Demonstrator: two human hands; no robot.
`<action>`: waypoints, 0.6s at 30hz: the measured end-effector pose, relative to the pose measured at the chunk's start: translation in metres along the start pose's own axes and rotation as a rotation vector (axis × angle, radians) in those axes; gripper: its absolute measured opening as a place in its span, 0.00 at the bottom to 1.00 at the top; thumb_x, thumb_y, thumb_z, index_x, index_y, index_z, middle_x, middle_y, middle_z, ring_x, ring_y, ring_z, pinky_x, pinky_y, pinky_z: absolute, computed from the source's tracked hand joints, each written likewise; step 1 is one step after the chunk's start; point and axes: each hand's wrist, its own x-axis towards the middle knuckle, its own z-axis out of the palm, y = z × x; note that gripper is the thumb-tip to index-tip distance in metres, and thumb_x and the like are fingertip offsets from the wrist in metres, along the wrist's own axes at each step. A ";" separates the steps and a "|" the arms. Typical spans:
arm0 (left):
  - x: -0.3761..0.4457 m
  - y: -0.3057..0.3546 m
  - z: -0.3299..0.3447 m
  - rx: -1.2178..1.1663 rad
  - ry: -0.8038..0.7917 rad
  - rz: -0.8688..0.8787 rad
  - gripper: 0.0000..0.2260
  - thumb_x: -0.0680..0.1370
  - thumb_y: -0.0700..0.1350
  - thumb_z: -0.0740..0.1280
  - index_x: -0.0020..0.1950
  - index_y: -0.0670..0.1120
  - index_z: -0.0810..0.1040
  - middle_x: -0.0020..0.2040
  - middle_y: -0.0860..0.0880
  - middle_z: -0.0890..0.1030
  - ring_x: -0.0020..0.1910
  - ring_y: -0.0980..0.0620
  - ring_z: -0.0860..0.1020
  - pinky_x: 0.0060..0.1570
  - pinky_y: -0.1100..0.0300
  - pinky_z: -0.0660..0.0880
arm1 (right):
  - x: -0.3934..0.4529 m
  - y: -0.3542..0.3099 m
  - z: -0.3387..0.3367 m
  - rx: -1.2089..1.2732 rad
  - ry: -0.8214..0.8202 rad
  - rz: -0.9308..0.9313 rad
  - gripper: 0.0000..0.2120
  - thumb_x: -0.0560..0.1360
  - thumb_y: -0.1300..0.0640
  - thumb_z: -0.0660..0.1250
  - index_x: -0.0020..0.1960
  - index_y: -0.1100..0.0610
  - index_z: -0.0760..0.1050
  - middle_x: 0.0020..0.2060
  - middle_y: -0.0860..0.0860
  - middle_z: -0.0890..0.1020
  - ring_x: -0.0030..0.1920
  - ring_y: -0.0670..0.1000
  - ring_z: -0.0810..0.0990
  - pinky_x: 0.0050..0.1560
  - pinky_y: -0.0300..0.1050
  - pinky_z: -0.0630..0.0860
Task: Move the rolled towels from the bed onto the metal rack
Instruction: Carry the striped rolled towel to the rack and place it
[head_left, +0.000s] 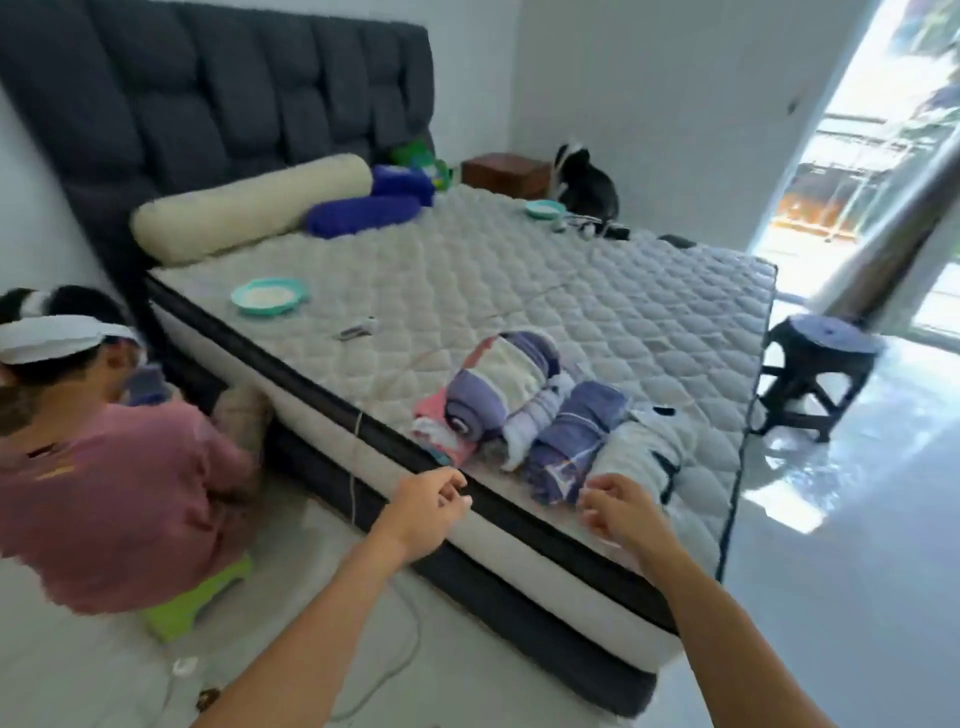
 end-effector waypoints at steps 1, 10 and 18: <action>0.019 0.011 0.013 -0.012 -0.049 0.025 0.11 0.76 0.45 0.68 0.56 0.42 0.78 0.42 0.49 0.79 0.43 0.50 0.78 0.46 0.61 0.72 | 0.006 0.008 -0.016 0.026 0.036 0.033 0.08 0.77 0.67 0.63 0.41 0.57 0.72 0.32 0.56 0.76 0.23 0.46 0.74 0.24 0.35 0.68; 0.167 0.016 0.054 -0.313 -0.237 -0.257 0.02 0.77 0.43 0.67 0.45 0.46 0.76 0.41 0.47 0.78 0.39 0.49 0.78 0.36 0.59 0.71 | 0.104 0.028 -0.027 0.063 0.115 0.252 0.05 0.77 0.70 0.62 0.46 0.61 0.71 0.31 0.56 0.76 0.20 0.45 0.74 0.22 0.34 0.68; 0.246 -0.031 0.023 -0.756 -0.111 -0.809 0.07 0.78 0.48 0.65 0.52 0.46 0.74 0.49 0.44 0.78 0.50 0.45 0.78 0.51 0.44 0.74 | 0.229 -0.020 0.012 0.075 0.076 0.200 0.10 0.77 0.61 0.66 0.58 0.60 0.71 0.39 0.54 0.77 0.34 0.50 0.76 0.32 0.42 0.73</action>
